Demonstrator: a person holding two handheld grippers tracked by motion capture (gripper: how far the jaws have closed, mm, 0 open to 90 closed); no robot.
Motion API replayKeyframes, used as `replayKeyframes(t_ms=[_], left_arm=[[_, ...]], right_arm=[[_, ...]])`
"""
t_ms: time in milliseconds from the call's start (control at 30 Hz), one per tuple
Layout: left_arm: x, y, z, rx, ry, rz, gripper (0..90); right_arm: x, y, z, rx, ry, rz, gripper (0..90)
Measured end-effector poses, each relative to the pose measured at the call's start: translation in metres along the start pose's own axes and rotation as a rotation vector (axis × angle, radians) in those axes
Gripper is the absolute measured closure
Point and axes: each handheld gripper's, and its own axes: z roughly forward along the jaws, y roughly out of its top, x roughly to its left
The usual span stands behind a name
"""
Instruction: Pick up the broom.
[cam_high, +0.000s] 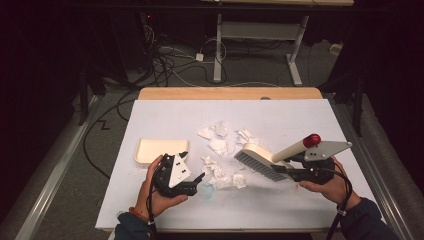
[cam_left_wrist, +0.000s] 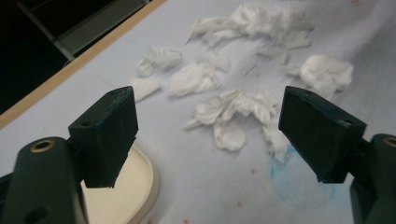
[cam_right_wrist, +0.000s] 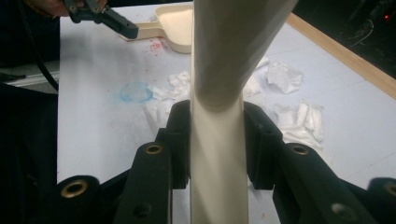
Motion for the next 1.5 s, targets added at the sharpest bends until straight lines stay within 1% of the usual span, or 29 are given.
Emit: replayKeyframes(t_ms=[33,67,100,200,267,333,400,467,533,600,700,767,900,1000,1067,1100,1200,1233,1333,1367,1433,1500], left_arm=[[0.001,-0.006,-0.002,0.008,0.014,-0.005,19.1],[0.001,-0.006,-0.002,0.008,0.014,-0.005,19.1],[0.002,-0.008,-0.003,0.014,0.023,-0.014,19.1],[0.003,-0.017,-0.008,0.015,0.028,-0.041,19.1],[0.003,-0.022,-0.012,0.016,0.04,-0.043,19.1],[0.003,-0.028,-0.016,0.018,0.054,-0.055,19.1],[0.005,-0.034,-0.02,0.027,0.058,-0.072,19.1],[0.006,-0.039,-0.022,0.028,0.067,-0.092,19.0],[0.005,-0.044,-0.024,0.035,0.067,-0.101,19.0],[0.006,-0.047,-0.025,0.038,0.073,-0.087,19.0],[0.006,-0.052,-0.026,0.053,0.074,-0.088,19.0],[0.007,-0.055,-0.026,0.055,0.073,-0.098,19.0],[0.009,-0.057,-0.025,0.055,0.072,-0.103,19.0],[0.009,-0.057,-0.023,0.066,0.069,-0.103,19.0],[0.01,-0.058,-0.022,0.069,0.065,-0.105,19.0],[0.01,-0.058,-0.021,0.068,0.062,-0.108,19.0],[0.011,-0.058,-0.019,0.071,0.059,-0.107,19.0],[0.011,-0.058,-0.019,0.074,0.058,-0.108,19.0],[0.011,-0.059,-0.019,0.082,0.053,-0.107,19.0],[0.011,-0.059,-0.019,0.084,0.054,-0.106,19.0],[0.011,-0.059,-0.019,0.084,0.052,-0.106,19.0],[0.01,-0.059,-0.019,0.086,0.054,-0.103,19.0]], right_arm=[[-0.001,0.0,0.0,0.0,-0.004,0.005,68.6],[-0.001,0.0,0.0,0.002,-0.006,0.005,68.6],[-0.001,0.0,0.0,0.002,-0.006,0.005,68.6],[-0.002,0.0,0.001,0.006,-0.018,0.012,68.6],[-0.002,0.001,0.002,0.006,-0.024,0.014,68.6],[-0.003,0.001,0.002,0.004,-0.024,0.021,68.6],[-0.003,0.002,0.001,-0.002,-0.027,0.02,68.6],[-0.003,0.003,0.001,-0.004,-0.036,0.034,68.5],[-0.005,0.003,0.001,-0.004,-0.051,0.042,68.6],[-0.005,0.003,0.002,-0.003,-0.055,0.049,68.6],[-0.006,0.003,0.002,-0.001,-0.062,0.041,68.6],[-0.007,0.005,0.002,-0.001,-0.072,0.039,68.6],[-0.01,0.009,0.0,-0.006,-0.087,0.033,68.6],[-0.012,0.012,0.0,-0.008,-0.112,0.035,68.6],[-0.015,0.014,0.0,-0.001,-0.137,0.026,68.6],[-0.019,0.015,0.001,0.0,-0.155,0.033,68.6],[-0.023,0.016,0.001,0.003,-0.169,0.029,68.6],[-0.025,0.017,0.002,0.011,-0.183,0.024,68.6],[-0.032,0.017,0.006,0.031,-0.207,0.009,68.6],[-0.038,0.018,0.009,0.049,-0.225,0.004,68.6],[-0.04,0.018,0.01,0.053,-0.228,0.001,68.6],[-0.046,0.019,0.013,0.066,-0.254,-0.01,68.6]])
